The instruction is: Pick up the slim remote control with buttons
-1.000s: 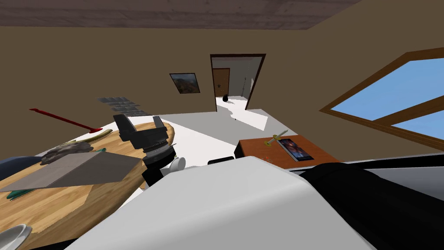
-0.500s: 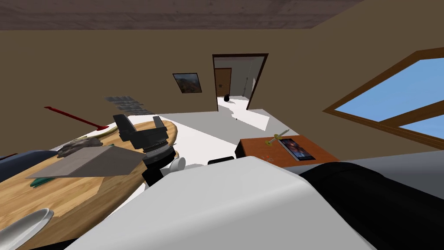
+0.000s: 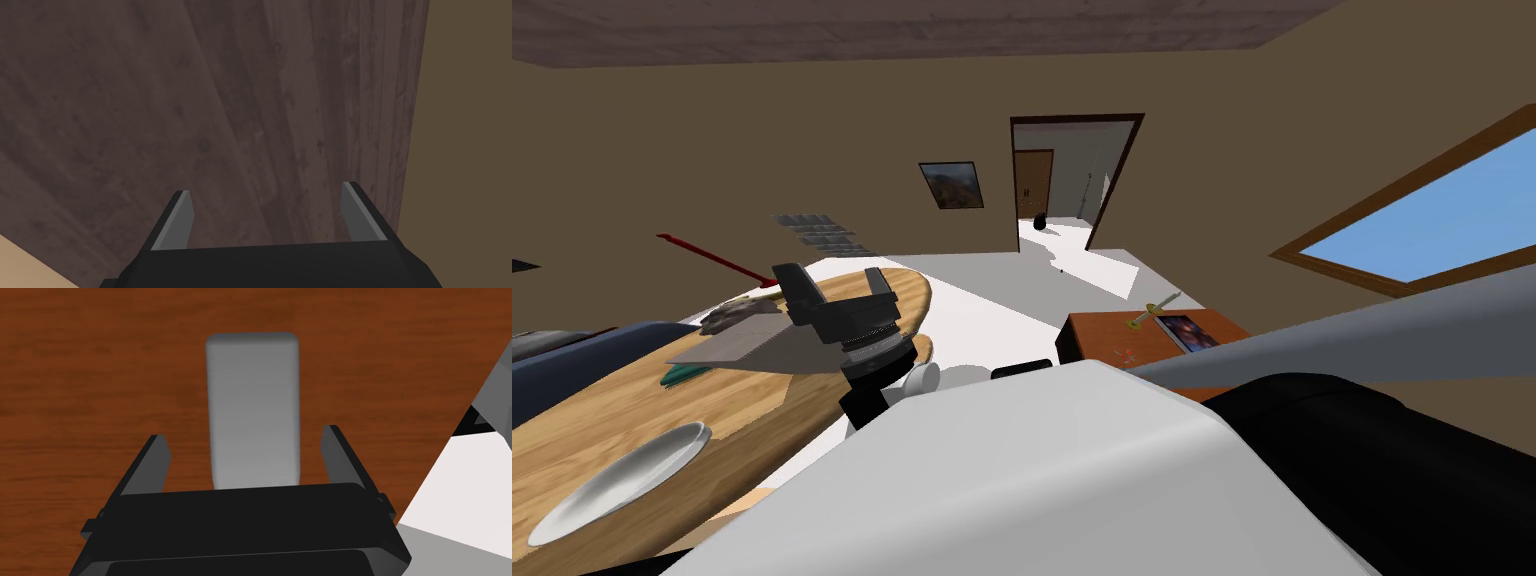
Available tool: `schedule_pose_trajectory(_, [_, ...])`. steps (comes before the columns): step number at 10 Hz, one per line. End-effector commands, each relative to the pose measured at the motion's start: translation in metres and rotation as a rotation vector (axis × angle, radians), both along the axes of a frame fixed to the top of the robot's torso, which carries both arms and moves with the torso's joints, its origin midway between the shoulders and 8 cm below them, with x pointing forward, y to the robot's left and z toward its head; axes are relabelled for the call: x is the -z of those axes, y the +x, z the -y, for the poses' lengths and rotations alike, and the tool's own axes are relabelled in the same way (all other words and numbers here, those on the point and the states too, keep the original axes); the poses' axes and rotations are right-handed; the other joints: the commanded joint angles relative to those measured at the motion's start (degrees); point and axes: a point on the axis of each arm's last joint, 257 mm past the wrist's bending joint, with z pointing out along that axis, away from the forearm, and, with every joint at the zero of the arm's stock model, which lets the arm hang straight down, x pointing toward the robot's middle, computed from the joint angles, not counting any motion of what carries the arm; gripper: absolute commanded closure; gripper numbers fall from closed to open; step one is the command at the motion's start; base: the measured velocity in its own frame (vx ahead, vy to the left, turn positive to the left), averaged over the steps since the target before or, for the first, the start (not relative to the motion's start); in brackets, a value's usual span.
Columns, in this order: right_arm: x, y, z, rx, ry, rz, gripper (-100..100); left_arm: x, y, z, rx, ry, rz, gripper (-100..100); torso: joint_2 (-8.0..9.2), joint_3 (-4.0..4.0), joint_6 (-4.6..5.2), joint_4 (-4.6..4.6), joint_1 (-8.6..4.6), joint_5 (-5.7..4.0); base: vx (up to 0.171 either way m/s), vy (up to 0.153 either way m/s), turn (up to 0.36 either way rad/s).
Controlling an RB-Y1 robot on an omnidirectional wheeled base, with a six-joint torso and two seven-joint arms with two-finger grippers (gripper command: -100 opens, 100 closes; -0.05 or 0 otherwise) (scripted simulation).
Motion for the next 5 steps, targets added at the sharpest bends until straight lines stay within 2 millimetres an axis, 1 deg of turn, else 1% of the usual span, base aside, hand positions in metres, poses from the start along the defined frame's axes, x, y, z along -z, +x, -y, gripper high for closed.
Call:
schedule_pose_trajectory(1, [-0.0024,-0.0042,0.0051,0.001,-0.009,-0.01,-100,0.0,0.0,0.0,0.0,0.0,0.0,0,0.0,0.0,0.0,0.0,0.0,0.0,-0.015,-0.032,-0.106])
schedule_pose_trajectory(2, [-0.0024,-0.0042,0.0051,0.001,-0.009,-0.01,-100,0.0,0.0,0.0,0.0,0.0,0.0,0,-0.52,-0.32,-0.04,-0.13,-0.25,-0.09,0.0,0.0,0.0])
schedule_pose_trajectory(3, [-0.0024,-0.0042,0.0051,0.001,-0.009,-0.01,-100,0.0,-0.0001,0.0,0.0,0.0,0.0,0,-0.75,-0.46,-0.06,-0.18,-0.24,-0.09,0.0,0.0,0.0])
schedule_pose_trajectory(5, [-0.0024,-0.0042,0.0051,0.001,-0.009,-0.01,-100,0.0,-0.0001,0.0,0.0,0.0,0.0,0,-0.85,-0.52,-0.06,-0.21,-0.23,-0.08,0.0,0.0,0.0])
